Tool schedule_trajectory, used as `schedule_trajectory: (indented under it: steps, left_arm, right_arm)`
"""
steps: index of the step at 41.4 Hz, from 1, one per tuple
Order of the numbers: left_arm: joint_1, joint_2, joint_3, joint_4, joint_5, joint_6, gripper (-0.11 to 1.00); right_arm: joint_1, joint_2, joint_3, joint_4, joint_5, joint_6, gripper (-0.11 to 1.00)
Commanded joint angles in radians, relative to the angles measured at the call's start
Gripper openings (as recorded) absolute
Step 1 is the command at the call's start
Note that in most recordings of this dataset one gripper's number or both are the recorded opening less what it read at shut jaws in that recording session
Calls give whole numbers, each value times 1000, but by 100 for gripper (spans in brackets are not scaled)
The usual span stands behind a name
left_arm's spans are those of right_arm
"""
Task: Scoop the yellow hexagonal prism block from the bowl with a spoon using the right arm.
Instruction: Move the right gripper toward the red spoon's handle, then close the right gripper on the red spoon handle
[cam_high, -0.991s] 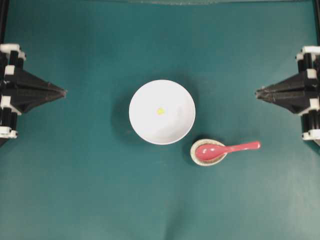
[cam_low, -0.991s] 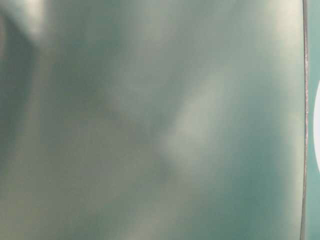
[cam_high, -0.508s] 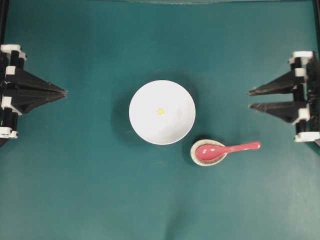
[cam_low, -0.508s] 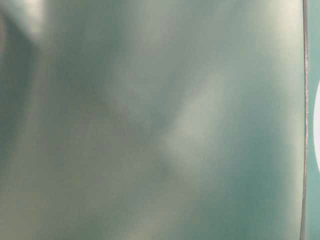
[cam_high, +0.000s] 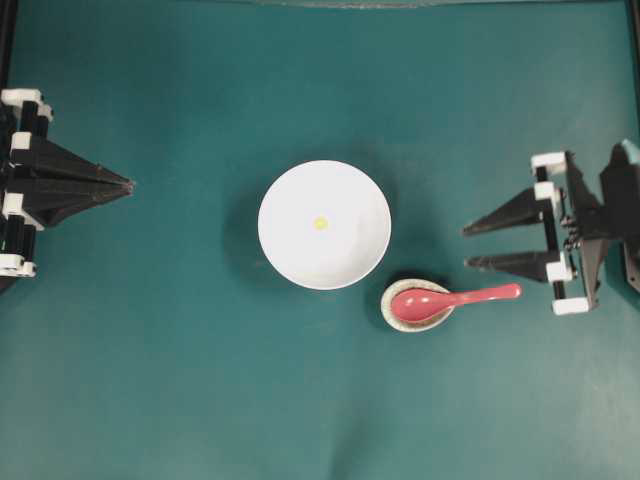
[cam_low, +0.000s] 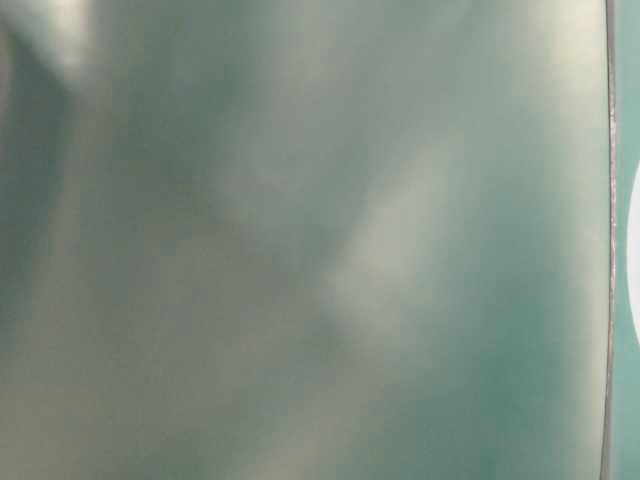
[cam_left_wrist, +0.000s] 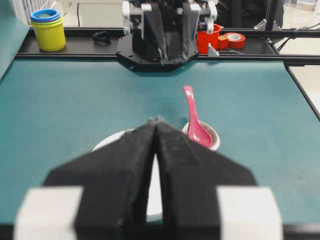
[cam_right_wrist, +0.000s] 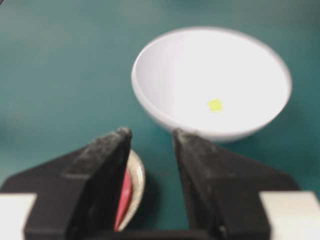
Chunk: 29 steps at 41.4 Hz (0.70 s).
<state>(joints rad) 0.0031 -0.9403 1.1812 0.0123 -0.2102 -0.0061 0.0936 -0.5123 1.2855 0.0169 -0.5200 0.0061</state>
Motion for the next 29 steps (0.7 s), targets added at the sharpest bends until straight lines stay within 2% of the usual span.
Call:
schedule_trajectory:
  steps: [1, 10, 17, 24, 29]
  left_arm:
    - [2, 9, -23, 2, -5, -2, 0]
    - [2, 29, -23, 2, -5, -2, 0]
    - [2, 44, -25, 2, -9, -2, 0]
    - [0, 49, -25, 2, -17, -2, 0]
    - [2, 49, -25, 2, -18, -2, 0]
  right_arm:
    - [34, 48, 18, 18, -98, 2, 47]
    - [118, 190, 78, 60, -293, 3, 47]
    - [170, 313, 94, 129, -425, 3, 47]
    - [212, 431, 86, 189, -505, 20, 47]
    - [224, 494, 86, 201, -538, 51, 47]
